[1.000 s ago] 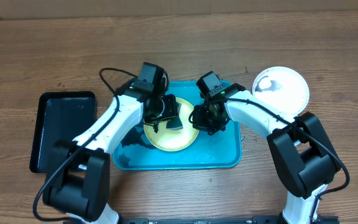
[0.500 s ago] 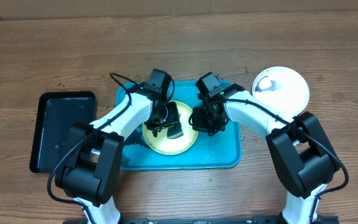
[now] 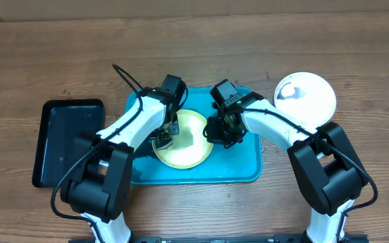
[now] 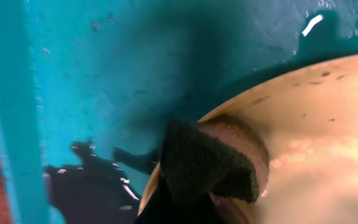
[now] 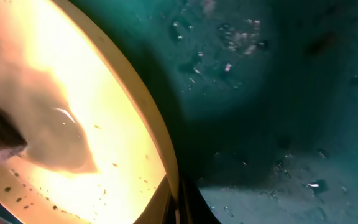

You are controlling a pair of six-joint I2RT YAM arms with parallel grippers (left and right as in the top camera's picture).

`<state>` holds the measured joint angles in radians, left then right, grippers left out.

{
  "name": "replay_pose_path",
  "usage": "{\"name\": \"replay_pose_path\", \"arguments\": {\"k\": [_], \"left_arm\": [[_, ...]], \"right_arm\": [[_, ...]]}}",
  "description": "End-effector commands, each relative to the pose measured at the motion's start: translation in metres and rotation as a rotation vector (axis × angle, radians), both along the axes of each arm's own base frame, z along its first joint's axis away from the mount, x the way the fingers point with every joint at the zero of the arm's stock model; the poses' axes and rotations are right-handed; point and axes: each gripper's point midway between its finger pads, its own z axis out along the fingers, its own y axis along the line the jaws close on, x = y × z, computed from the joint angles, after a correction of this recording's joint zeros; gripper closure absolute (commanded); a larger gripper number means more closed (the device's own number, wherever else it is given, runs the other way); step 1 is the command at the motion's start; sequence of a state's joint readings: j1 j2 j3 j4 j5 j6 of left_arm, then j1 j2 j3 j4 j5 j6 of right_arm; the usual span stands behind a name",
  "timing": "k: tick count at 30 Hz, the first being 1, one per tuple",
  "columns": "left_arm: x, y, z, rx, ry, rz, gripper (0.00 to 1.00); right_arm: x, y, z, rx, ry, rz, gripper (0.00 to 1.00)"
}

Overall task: Clean dirty plates on tray and stack at the side
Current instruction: 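Scrub the yellow plate with the sponge in the left gripper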

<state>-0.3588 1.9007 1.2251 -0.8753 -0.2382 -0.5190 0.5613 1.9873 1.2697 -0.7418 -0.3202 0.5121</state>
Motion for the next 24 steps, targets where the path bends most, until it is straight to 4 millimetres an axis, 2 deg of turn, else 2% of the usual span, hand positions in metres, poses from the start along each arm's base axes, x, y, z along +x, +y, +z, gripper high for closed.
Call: {"name": "replay_pose_path", "arguments": {"k": [1,5,8,11,15,20,24], "left_arm": [[0.028,0.023,0.023,0.134,-0.082,0.0,0.96],[0.037,0.005,0.035,0.047,-0.085,-0.007,0.96],[0.035,-0.035,0.036,-0.17,-0.038,-0.099,0.96],[0.025,-0.078,0.035,-0.413,0.016,-0.181,0.96],[0.007,-0.103,0.027,-0.552,0.08,-0.192,0.96],[-0.017,-0.097,0.0,-0.51,0.152,-0.202,0.96],[-0.026,-0.07,-0.019,-0.383,0.173,-0.195,0.96]], "right_arm": [[0.0,-0.008,-0.01,-0.043,0.007,0.003,0.96],[-0.001,-0.008,-0.01,-0.042,0.008,0.002,0.96],[-0.001,-0.008,-0.01,-0.042,0.007,0.002,0.96],[0.0,-0.008,-0.01,-0.042,0.007,0.002,0.96],[-0.001,-0.008,-0.01,-0.042,0.008,0.002,0.96],[-0.001,-0.008,-0.01,-0.042,0.008,0.002,0.96],[-0.001,-0.008,-0.01,-0.044,0.01,0.002,0.96]]}}
